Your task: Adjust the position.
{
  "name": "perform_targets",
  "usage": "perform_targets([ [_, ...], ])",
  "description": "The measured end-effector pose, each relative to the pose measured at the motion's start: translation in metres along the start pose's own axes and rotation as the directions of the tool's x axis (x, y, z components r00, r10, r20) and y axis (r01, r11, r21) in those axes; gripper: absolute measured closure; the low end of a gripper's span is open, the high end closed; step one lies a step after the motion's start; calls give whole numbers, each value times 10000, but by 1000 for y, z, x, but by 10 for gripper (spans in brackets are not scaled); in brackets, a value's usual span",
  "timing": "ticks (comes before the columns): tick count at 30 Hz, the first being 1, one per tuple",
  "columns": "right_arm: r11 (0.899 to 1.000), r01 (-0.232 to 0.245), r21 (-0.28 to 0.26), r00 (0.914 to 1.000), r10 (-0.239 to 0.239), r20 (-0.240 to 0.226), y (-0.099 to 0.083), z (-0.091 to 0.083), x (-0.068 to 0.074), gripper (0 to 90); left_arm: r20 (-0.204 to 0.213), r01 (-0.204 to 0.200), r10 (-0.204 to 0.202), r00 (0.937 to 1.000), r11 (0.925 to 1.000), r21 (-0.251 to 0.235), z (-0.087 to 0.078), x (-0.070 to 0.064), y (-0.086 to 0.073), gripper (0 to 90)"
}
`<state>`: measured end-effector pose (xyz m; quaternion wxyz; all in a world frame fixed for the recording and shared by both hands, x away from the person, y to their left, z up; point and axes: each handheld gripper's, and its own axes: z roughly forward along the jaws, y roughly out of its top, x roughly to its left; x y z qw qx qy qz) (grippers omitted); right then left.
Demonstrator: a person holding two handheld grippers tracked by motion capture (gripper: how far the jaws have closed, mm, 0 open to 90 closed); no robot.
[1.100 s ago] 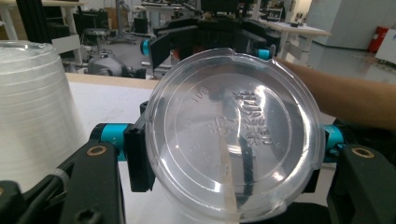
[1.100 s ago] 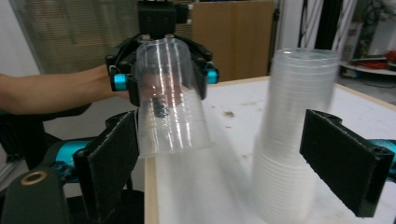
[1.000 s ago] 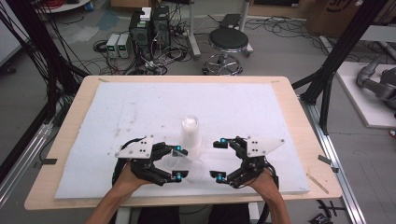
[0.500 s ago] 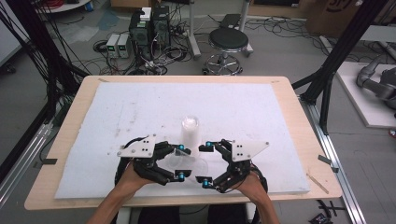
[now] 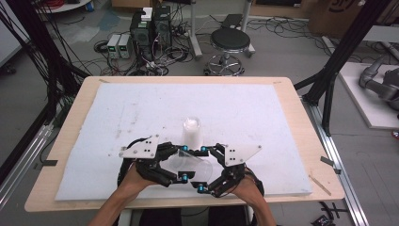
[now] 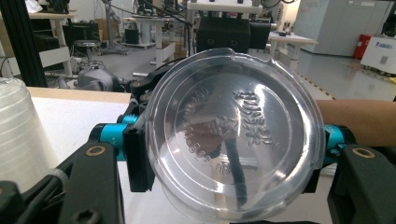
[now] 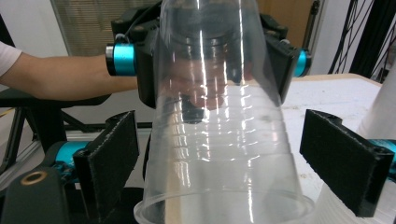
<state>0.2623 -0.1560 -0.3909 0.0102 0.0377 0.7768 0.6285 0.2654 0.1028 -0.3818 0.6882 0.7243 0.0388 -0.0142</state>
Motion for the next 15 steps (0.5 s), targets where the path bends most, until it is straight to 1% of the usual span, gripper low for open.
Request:
perform_targets([
  [1,10000,70,-40,10000,-70,32,0,1,-1,120,25,-5,5,10000,10000,-4,0,0,0,382],
  [2,10000,-24,8,10000,24,-19,-1,1,0,120,25,-5,5,10000,10000,-4,0,0,0,382],
  [5,10000,-32,71,10000,33,-48,-2,4,0,120,45,-5,5,10000,10000,-13,1,0,0,382],
  [6,9999,4,103,10000,-3,-80,-2,5,0,139,47,5,-5,10000,10000,-7,1,0,0,383],
  [7,9999,4,103,10000,-3,-80,-2,5,0,139,54,12,-13,10000,10000,23,2,0,0,383],
  [8,10000,-9,38,9999,9,-172,-3,5,0,190,41,26,-26,10000,10000,-2,2,0,0,382],
  [12,10000,26,71,9999,-25,-121,-3,6,0,203,44,29,-29,10000,10000,40,2,1,-1,382],
  [13,10000,15,75,10000,-14,-79,-3,5,0,245,35,28,-28,10000,10000,42,2,1,-2,382],
  [14,9999,105,14,9999,-105,-40,-4,4,0,295,46,36,-36,10000,10000,30,2,1,-2,383],
  [15,9999,105,14,9999,-105,-40,-4,4,0,295,46,36,-36,10000,10000,30,2,1,-2,383],
])
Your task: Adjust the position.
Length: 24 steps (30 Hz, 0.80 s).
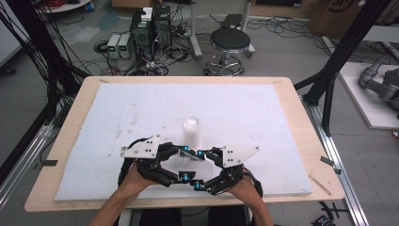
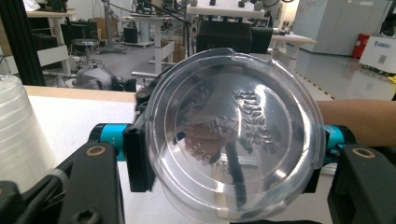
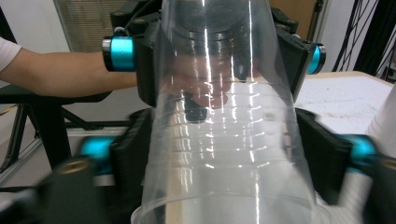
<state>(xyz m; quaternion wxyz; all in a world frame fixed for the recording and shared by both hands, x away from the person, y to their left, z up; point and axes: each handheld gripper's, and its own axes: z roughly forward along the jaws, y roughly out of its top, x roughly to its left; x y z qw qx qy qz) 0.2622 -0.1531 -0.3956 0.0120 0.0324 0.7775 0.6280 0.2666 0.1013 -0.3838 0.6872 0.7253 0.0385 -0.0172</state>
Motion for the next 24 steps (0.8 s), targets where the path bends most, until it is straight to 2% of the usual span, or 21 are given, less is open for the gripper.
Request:
perform_targets([
  [6,10000,20,80,10000,-21,81,0,0,0,317,22,-11,10,10000,10000,61,0,1,-1,382],
  [8,9999,25,120,9999,-26,102,0,0,0,321,11,-2,2,10000,10000,67,0,1,-1,310],
  [9,9998,6,175,9999,-9,145,0,-1,0,321,-310,106,-101,9995,9998,138,1,1,0,201],
  [10,9998,-25,193,9999,22,162,0,-1,0,321,-555,108,-88,9984,9993,347,0,1,1,128],
  [12,9996,-72,279,9997,64,255,-1,-3,-1,321,-585,-33,60,9983,9989,457,-2,1,3,120],
  [13,9995,-17,328,9996,7,291,-1,-3,-2,321,-415,-19,35,9991,9992,403,-6,1,5,119],
  [14,9989,-20,471,9994,4,344,0,-4,-1,321,-394,-25,45,9992,9987,500,-9,2,7,119],
  [15,9989,-20,471,9994,4,344,0,-4,-1,321,-465,-94,133,9988,9966,818,-11,1,10,119],
  [16,9959,12,903,9990,-52,436,1,-6,-2,325,-527,-272,368,9979,9847,1721,-13,0,14,119],
  [17,9946,25,1037,9985,-81,535,2,-6,-2,325,-527,-272,368,9979,9847,1721,-13,0,14,119],
  [18,9907,-11,1364,9981,-73,608,5,-6,-2,324,-646,-401,573,9963,9698,2405,-13,-1,17,119],
  [19,9882,-16,1529,9982,-75,591,6,-7,-3,325,-556,-531,765,9955,9386,3408,-13,0,20,119],
  [20,9838,-69,1789,9983,-36,585,9,-7,-2,325,-496,-506,740,9960,9280,3692,-12,0,21,119],
  [21,9818,-5,1899,9980,-116,626,10,-7,-2,325,-496,-506,740,9960,9280,3692,-12,0,21,120],
  [22,9818,-5,1899,9980,-116,626,10,-7,-2,325,-412,-388,608,9973,9124,4074,-11,2,22,120],
  [23,9755,-137,2194,9986,20,534,13,-7,-2,326,-272,-233,417,9988,8741,4852,-7,4,25,120],
  [24,9712,-223,2372,9986,105,510,14,-7,-2,326,-272,-233,417,9988,8741,4852,-7,4,25,120],
])
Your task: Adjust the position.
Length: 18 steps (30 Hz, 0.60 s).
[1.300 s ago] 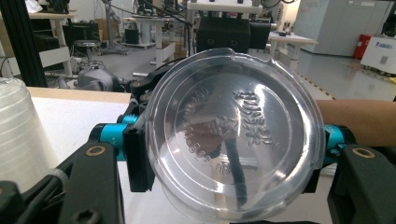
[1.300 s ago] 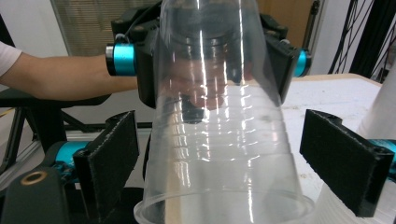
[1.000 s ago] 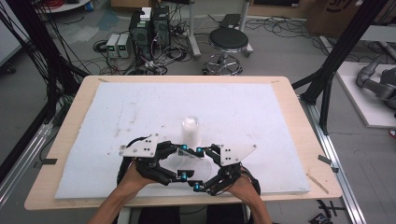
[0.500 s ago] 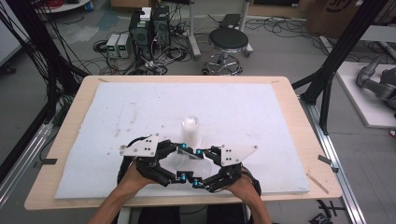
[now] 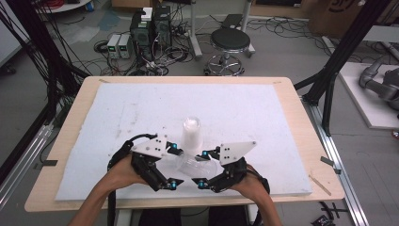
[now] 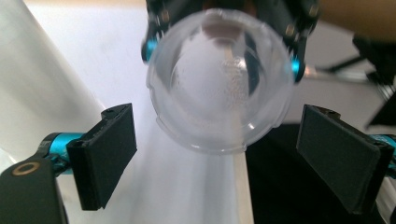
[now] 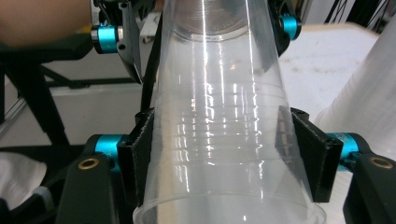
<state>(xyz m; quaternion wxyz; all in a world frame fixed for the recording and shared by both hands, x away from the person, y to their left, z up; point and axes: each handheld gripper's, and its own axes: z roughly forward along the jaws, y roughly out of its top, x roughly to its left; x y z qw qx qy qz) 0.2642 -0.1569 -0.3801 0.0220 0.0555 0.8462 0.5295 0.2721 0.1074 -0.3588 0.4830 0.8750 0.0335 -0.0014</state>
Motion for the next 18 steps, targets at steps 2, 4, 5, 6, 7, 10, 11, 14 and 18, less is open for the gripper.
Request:
perform_targets([
  [2,9998,-32,172,10000,33,-70,1,0,0,326,-8,-27,28,10000,9968,801,2,0,4,121],
  [4,9959,-83,898,9996,107,-262,3,2,-2,329,10,-7,6,10000,9871,1601,4,0,8,121],
  [5,9930,-104,1177,9994,143,-321,4,3,-3,329,-5,-25,27,10000,9779,2092,7,1,12,121],
  [6,9896,-88,1435,9994,137,-330,6,4,-3,330,-5,-25,27,10000,9779,2092,7,1,12,121],
  [7,9896,-88,1435,9994,137,-330,6,4,-3,330,-20,-27,32,10000,9741,2260,8,1,13,121],
  [10,9751,-111,2213,9987,219,-465,11,6,-4,330,-16,-8,14,10000,9565,2918,10,2,16,122],
  [11,9656,-26,2600,9984,172,-539,15,7,-5,334,-47,30,-16,10000,9501,3120,11,3,16,122],
  [14,9536,44,3011,9980,146,-607,18,8,-5,334,-184,124,-56,9998,9214,3884,13,4,18,123],
  [18,9320,187,3620,9982,34,-604,24,9,-5,334,-232,143,-48,9997,9036,4282,12,5,22,122],
])
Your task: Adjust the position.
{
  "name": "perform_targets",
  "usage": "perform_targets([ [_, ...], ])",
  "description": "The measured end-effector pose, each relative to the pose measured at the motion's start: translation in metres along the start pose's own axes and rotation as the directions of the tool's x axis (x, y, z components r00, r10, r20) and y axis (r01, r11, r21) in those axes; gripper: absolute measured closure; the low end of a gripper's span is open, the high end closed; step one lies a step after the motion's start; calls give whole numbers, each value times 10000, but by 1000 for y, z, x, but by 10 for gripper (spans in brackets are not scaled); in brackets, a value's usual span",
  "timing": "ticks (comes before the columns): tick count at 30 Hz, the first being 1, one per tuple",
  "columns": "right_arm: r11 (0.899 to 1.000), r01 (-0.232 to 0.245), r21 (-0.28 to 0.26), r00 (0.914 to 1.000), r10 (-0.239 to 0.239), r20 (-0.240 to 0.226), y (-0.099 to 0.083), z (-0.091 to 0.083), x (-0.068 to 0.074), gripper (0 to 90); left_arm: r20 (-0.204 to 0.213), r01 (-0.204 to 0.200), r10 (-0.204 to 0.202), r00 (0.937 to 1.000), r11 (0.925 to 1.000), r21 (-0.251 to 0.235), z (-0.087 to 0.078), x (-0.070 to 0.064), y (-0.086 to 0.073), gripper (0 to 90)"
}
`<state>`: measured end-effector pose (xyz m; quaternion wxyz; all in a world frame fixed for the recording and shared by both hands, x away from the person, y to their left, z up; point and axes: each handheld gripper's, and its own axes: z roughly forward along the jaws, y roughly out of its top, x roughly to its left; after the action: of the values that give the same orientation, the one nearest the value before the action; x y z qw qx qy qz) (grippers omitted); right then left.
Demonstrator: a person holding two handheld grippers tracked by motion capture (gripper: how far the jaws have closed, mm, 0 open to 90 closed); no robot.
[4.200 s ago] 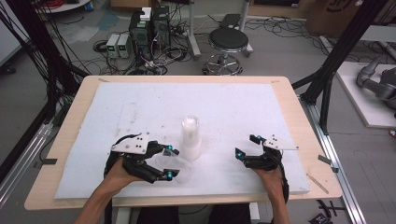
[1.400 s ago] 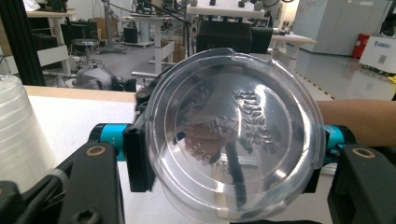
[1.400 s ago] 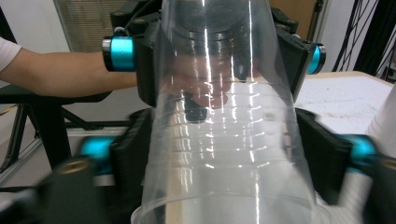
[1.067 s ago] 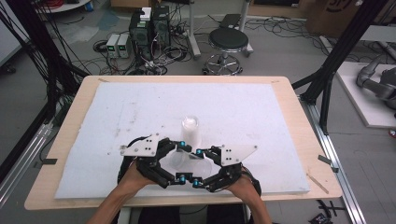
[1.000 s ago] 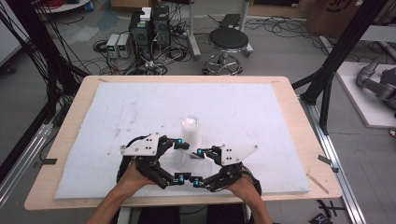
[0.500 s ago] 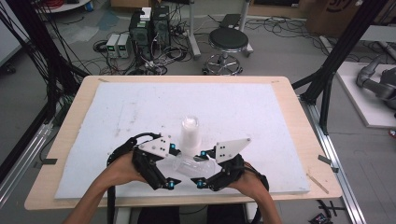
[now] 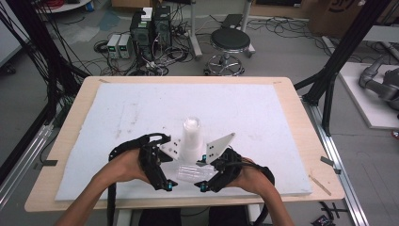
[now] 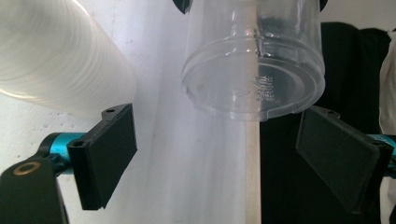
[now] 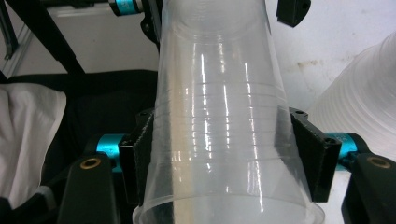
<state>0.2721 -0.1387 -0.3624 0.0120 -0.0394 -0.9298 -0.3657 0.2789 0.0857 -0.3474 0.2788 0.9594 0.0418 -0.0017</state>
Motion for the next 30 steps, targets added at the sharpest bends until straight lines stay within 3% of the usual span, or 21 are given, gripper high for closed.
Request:
perform_targets([
  [9,9993,110,365,9999,-109,-19,6,-1,-2,333,239,-284,281,9993,9995,158,7,-1,12,127],
  [16,9988,-24,480,10000,26,-28,7,0,-4,333,333,-275,271,9991,9996,101,14,1,18,146],
  [24,9990,25,451,9999,-20,-117,6,5,-6,334,323,-181,181,9993,9998,10,14,3,20,210],
  [30,9990,87,442,9999,-82,-119,8,8,-7,333,477,-401,402,9981,9992,-22,15,3,21,299],
])
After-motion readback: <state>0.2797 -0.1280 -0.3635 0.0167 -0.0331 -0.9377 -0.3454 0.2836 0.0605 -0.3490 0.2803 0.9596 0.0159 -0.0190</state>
